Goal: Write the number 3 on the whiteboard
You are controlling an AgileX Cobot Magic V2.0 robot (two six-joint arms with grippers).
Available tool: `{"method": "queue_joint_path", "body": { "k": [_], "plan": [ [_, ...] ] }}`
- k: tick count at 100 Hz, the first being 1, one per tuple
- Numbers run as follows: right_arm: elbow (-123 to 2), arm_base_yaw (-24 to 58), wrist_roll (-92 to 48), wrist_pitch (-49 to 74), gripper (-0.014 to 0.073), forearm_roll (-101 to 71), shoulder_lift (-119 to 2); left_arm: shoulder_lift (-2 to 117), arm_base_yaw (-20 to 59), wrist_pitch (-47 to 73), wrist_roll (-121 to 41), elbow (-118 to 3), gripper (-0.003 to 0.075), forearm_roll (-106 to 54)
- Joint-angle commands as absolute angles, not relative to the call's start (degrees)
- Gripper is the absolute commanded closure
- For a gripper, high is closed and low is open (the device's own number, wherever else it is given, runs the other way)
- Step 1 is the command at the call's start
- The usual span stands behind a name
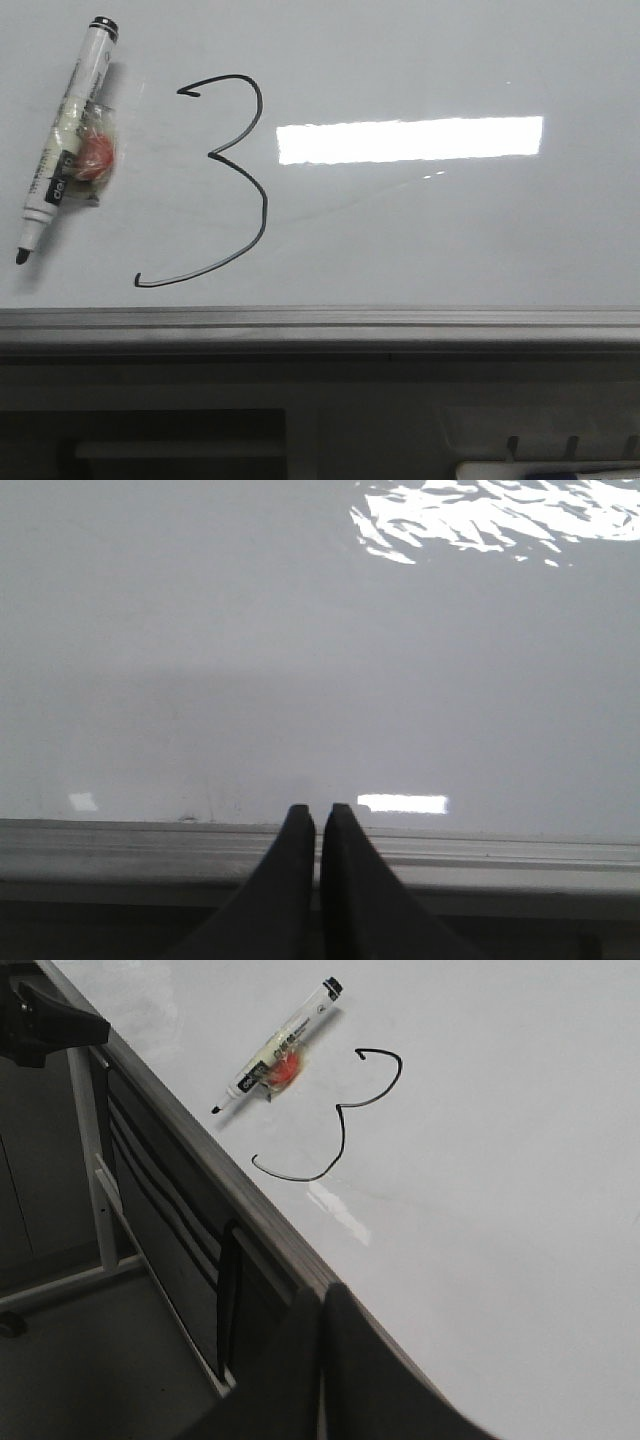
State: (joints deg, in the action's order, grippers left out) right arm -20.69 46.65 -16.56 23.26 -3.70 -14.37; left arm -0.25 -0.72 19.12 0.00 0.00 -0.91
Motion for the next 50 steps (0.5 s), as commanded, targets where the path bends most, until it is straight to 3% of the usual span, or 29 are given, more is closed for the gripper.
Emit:
{"method": "queue_joint_path", "body": {
  "k": [1, 50],
  "plan": [
    [-22.0, 46.4, -16.5, 19.1, 0.0636, -3.2, -14.8, -1.7, -0.7, 16.4, 0.4, 0.7, 0.0741, -1.3],
    [-22.0, 43.3, -11.7, 13.8, 0.0636, -1.2, -15.0, -1.7, -0.7, 16.4, 0.4, 0.7, 0.0741, -1.3]
  ]
}}
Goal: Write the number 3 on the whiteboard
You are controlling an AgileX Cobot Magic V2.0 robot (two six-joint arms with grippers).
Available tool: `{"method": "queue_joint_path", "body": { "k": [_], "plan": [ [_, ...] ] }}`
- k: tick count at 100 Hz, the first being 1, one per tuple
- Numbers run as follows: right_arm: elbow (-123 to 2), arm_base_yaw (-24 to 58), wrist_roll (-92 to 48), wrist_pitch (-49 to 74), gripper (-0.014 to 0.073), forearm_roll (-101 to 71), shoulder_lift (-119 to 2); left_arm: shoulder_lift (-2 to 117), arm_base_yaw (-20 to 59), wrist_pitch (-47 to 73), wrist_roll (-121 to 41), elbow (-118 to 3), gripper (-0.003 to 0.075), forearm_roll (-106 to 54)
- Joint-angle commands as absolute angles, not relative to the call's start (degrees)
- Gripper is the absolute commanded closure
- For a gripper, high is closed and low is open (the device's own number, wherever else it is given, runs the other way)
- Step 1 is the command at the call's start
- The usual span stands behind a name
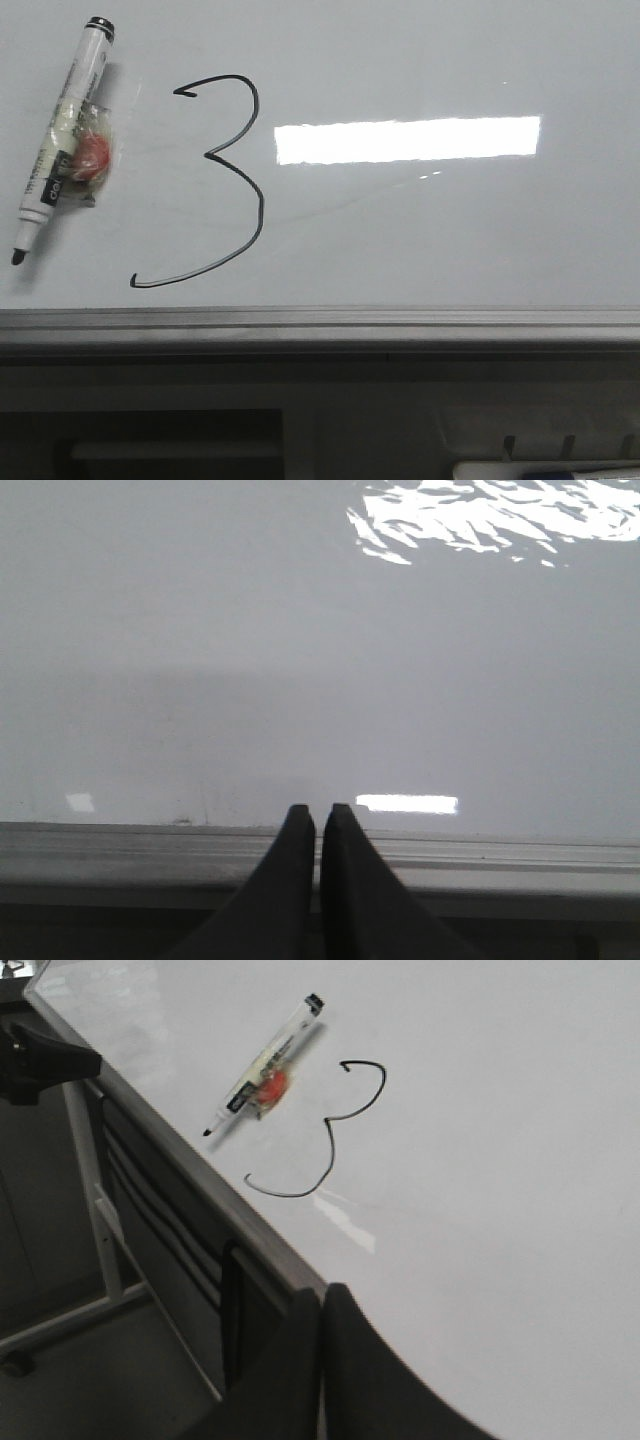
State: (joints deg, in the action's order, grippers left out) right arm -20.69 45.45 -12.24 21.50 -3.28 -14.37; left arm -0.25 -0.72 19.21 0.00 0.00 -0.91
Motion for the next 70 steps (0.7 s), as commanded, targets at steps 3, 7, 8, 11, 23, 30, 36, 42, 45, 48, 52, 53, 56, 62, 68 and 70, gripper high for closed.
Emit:
{"method": "queue_joint_path", "body": {
  "k": [3, 7, 8, 11, 23, 30, 36, 42, 45, 48, 52, 53, 56, 62, 68, 70],
  "plan": [
    [-22.0, 42.2, -11.7, 12.4, 0.0636, 0.0, -15.0, -1.7, -0.7, 16.4, 0.4, 0.7, 0.0741, -1.3],
    [-22.0, 40.1, -11.7, 10.4, 0.0636, 0.8, -15.0, -1.7, -0.7, 16.4, 0.4, 0.7, 0.0741, -1.3],
    [-22.0, 39.3, -11.7, 10.2, 0.0636, 1.1, -15.0, -1.7, -0.7, 16.4, 0.4, 0.7, 0.0741, -1.3],
    [-22.0, 37.6, -11.7, 9.1, 0.0636, 1.8, -15.0, -1.7, -0.7, 16.4, 0.4, 0.7, 0.0741, -1.3],
    [-21.9, 28.4, -11.7, 6.2, 0.0636, 2.5, -15.0, -1.7, -0.7, 16.4, 0.4, 0.7, 0.0741, -1.3],
    [-21.3, 22.9, -11.7, 4.2, 0.0636, 2.5, -15.0, -1.7, -0.7, 16.4, 0.4, 0.7, 0.0741, -1.3],
    [-20.7, 17.5, -11.7, 2.2, 0.0636, 2.5, -15.0, -1.7, -0.7, 16.4, 0.4, 0.7, 0.0741, -1.3],
    [-19.9, 13.1, -11.7, 0.8, 0.0636, 2.5, -15.0, -1.7, -0.7, 16.4, 0.0, 0.7, 0.0741, -1.3],
    [-19.6, 10.6, -11.7, 0.7, 0.0636, 2.5, -15.0, -1.7, -0.7, 16.4, 0.4, 0.7, 0.0741, -1.3],
    [-19.3, 9.2, -11.7, 0.8, 0.0636, 2.5, -15.0, -1.7, -0.7, 16.4, 0.4, 0.7, 0.0741, -1.3],
    [-18.9, 6.6, -11.7, 0.6, 0.0636, 2.5, -14.9, -1.7, -0.7, 16.4, 0.4, 0.7, 0.0741, -1.3],
    [-18.7, 5.8, -11.7, 0.8, 0.0636, 2.5, -14.8, -1.7, -0.7, 16.4, 0.4, 0.7, 0.0741, -1.3],
    [-18.4, 4.2, -11.7, 0.8, 0.0636, 2.5, -14.6, -1.7, -0.7, 16.4, 0.4, 0.7, 0.0741, -1.3],
    [-17.4, 1.4, -11.7, 1.1, 0.0636, 2.4, -13.6, -1.7, -0.7, 16.4, 0.4, 0.7, 0.0741, -1.3],
    [-16.5, -1.1, -11.7, 1.1, 0.0636, 2.2, -12.5, -1.7, -0.7, 16.4, 0.0, 0.7, 0.0741, -1.3],
    [-16.1, -1.8, -11.7, 1.1, 0.0636, 2.2, -12.1, -1.7, -0.7, 16.4, 0.4, 0.7, 0.0741, -1.3]
  ]
}}
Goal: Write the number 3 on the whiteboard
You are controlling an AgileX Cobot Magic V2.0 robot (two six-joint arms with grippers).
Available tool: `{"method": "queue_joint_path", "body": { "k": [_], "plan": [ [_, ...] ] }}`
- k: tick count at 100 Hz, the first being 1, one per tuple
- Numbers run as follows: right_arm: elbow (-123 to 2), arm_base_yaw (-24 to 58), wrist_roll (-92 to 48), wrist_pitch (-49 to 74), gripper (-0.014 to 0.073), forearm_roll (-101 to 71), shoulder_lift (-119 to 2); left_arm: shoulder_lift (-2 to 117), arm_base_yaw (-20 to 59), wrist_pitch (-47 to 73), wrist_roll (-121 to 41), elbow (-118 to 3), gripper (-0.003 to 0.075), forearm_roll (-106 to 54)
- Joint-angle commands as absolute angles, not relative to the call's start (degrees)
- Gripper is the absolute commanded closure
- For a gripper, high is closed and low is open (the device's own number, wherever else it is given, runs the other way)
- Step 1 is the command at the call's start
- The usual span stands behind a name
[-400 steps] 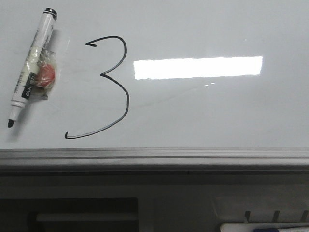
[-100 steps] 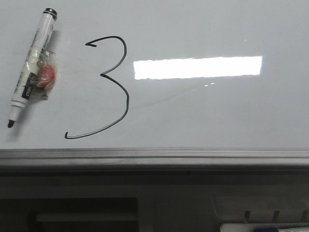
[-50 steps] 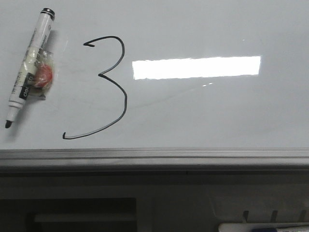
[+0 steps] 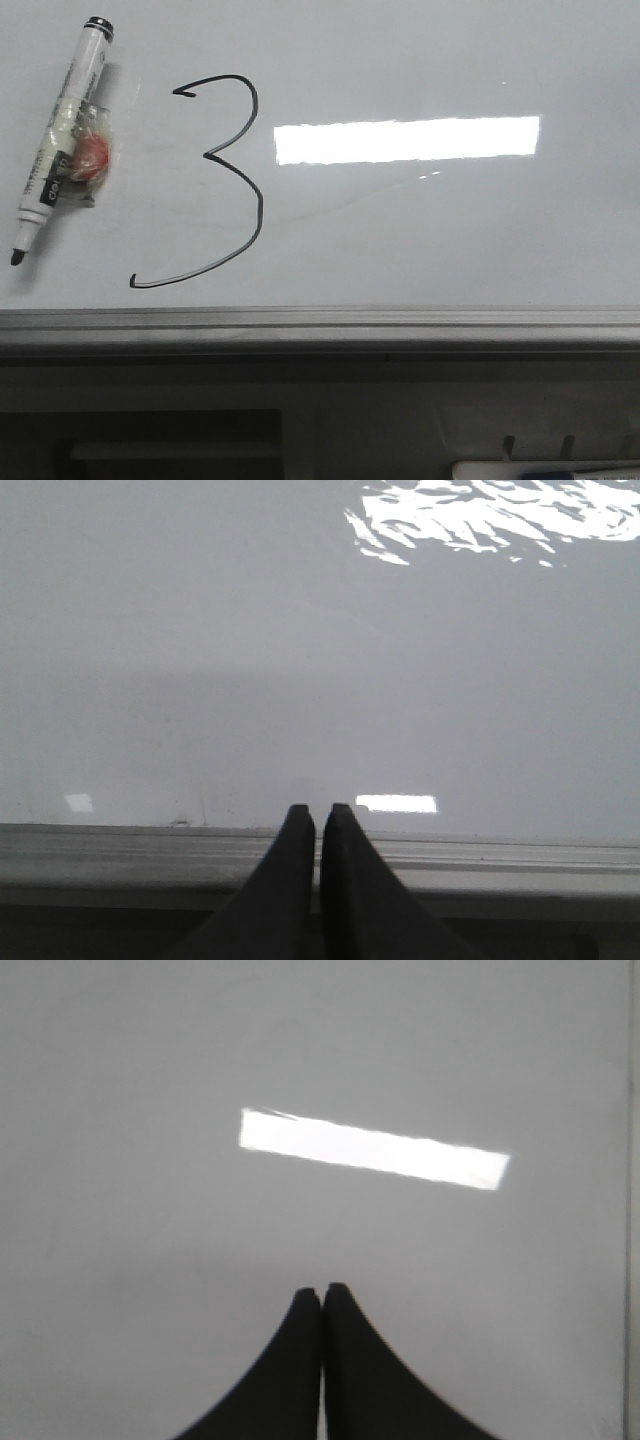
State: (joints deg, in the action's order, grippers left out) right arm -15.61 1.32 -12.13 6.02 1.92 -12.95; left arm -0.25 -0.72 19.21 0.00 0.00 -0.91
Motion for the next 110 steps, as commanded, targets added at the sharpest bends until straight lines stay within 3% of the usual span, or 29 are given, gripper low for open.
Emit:
{"method": "queue_joint_path", "body": {
  "k": [1, 51, 84, 110],
  "plan": [
    [-15.8, -2.0, -11.7, 1.1, 0.0636, 2.2, -12.0, -1.7, -0.7, 16.4, 0.4, 0.7, 0.0741, -1.3],
    [2.2, -4.9, -11.7, 1.9, 0.0636, -7.1, 0.2, -1.7, -0.7, 16.4, 0.0, 0.7, 0.0741, -1.3],
    [2.1, -4.9, -11.7, 18.7, 0.0636, -6.8, 1.5, -1.7, -0.7, 16.4, 0.4, 0.7, 0.0741, -1.3],
    [2.1, -4.9, -11.8, 18.5, 0.0636, -6.8, 1.5, -1.7, -0.7, 16.4, 0.0, 0.7, 0.0741, -1.3]
  ]
}}
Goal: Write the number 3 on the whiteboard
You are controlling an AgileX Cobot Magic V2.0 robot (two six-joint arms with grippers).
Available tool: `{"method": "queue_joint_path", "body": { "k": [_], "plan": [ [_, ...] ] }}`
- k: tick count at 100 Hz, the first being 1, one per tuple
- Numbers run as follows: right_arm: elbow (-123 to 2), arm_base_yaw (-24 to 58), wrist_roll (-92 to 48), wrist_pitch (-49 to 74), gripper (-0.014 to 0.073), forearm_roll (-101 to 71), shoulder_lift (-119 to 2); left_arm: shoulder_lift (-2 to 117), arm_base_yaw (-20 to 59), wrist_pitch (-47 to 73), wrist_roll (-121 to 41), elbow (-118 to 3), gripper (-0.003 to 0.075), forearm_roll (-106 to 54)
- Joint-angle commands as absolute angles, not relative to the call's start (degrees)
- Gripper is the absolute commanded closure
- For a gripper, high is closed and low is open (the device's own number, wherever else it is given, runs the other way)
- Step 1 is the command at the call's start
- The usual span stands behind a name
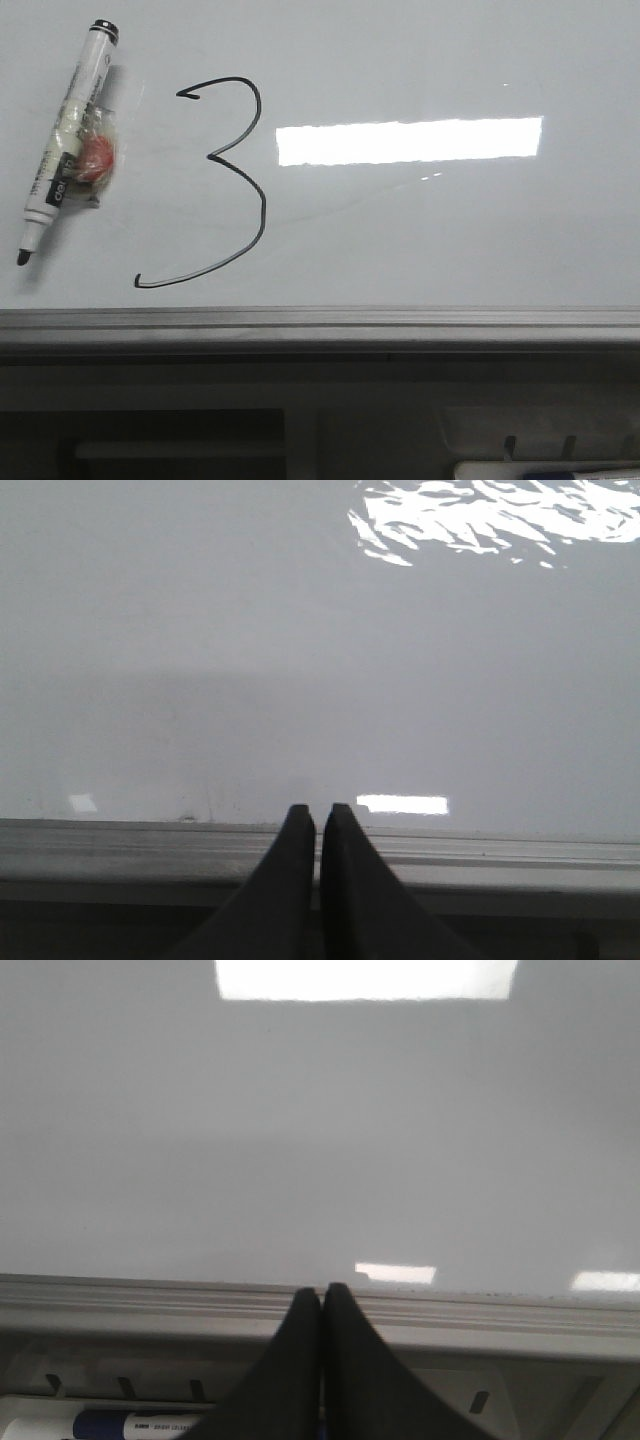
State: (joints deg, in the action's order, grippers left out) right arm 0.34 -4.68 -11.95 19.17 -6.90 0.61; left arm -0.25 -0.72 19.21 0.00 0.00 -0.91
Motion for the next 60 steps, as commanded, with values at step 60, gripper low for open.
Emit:
{"method": "queue_joint_path", "body": {
  "k": [60],
  "plan": [
    [2.1, -4.9, -11.8, 18.5, 0.0636, -6.8, 1.5, -1.7, -0.7, 16.4, 0.4, 0.7, 0.0741, -1.3]
  ]
}}
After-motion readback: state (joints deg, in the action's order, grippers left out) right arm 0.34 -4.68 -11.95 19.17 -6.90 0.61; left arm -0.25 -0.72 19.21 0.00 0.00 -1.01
